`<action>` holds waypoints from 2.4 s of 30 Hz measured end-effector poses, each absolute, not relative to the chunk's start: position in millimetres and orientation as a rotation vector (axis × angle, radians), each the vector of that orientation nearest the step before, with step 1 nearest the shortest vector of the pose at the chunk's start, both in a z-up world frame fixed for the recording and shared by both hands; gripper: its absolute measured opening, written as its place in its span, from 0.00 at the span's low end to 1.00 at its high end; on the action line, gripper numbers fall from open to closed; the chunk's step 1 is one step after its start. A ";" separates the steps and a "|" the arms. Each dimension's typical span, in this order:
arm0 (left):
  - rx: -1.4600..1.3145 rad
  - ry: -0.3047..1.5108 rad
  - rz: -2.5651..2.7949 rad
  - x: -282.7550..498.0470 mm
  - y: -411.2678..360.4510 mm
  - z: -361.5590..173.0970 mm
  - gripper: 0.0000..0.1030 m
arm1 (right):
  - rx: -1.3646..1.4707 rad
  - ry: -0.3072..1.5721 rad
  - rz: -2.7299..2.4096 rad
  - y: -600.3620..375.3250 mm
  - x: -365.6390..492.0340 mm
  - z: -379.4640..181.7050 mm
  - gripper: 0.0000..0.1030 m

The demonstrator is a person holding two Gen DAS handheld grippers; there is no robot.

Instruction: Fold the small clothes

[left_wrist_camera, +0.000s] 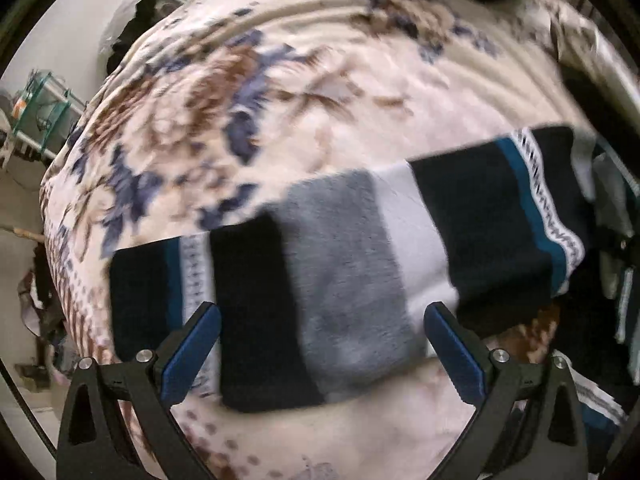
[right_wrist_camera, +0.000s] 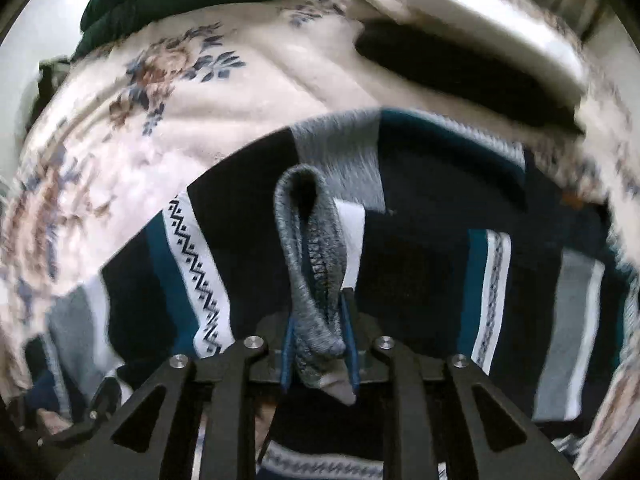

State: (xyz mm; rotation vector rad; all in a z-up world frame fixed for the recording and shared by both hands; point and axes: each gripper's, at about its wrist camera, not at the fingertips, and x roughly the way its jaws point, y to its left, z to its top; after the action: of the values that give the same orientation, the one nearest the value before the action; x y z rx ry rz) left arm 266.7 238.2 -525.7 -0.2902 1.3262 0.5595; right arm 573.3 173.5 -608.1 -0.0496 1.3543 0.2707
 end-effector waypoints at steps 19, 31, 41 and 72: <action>-0.892 1.172 0.757 160.8 397.0 -574.9 0.06 | 0.076 1.470 -0.012 41.6 496.9 -593.6 0.64; -1.059 0.914 0.754 143.2 464.2 -536.0 0.12 | 0.017 1.463 0.063 87.9 501.6 -588.6 0.64; -1.466 0.733 0.670 101.0 426.7 -569.4 0.64 | 0.109 1.470 0.036 77.9 502.0 -594.7 0.78; -0.445 0.993 -0.256 430.9 -91.8 -404.4 0.08 | 0.251 1.439 -0.272 -187.8 467.3 -584.0 0.91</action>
State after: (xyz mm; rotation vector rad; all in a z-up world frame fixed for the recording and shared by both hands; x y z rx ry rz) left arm 430.9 -91.8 -404.4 -0.4454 0.9932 -0.2565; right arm 467.3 -187.8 -584.0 0.2506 1.4390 -0.2722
